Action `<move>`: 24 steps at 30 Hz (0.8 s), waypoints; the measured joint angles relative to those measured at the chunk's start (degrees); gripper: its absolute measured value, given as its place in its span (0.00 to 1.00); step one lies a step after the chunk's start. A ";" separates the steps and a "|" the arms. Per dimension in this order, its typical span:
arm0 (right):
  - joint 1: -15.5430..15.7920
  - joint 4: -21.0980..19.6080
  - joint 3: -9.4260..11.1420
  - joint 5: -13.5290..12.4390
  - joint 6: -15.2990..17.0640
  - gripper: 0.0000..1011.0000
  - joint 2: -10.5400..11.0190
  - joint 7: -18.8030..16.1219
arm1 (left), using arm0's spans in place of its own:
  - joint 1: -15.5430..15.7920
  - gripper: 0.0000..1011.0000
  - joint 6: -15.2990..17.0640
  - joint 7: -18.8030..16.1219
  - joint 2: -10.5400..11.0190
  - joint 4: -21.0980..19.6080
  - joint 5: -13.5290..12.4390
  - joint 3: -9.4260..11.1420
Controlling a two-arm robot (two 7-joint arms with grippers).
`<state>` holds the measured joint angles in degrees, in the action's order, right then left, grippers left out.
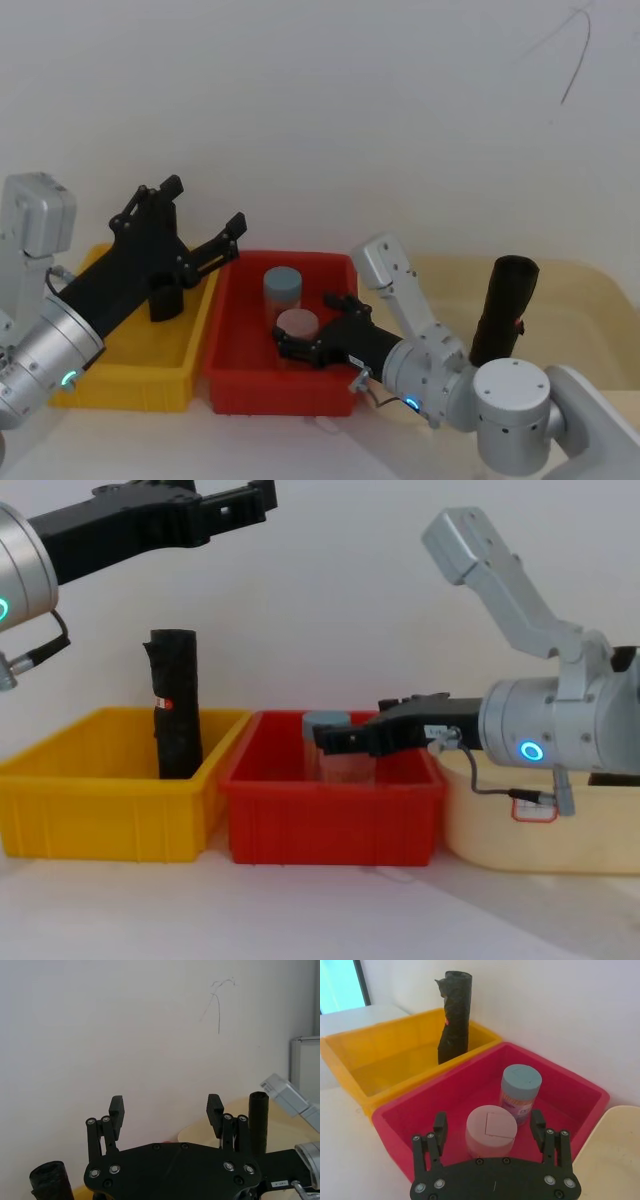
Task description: Pick up the garbage bag with the one hand and transfer it to the other hand.
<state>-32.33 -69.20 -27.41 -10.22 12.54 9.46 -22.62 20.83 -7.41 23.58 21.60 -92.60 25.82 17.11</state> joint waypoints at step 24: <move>-3.64 6.88 -1.77 3.17 -0.52 0.88 -1.47 -0.66 | -0.14 0.99 -0.01 -0.18 0.11 -0.12 -0.06 -0.15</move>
<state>-35.97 -62.32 -29.18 -7.05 12.02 7.99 -23.28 20.69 -7.41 23.40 21.71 -92.72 25.76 16.96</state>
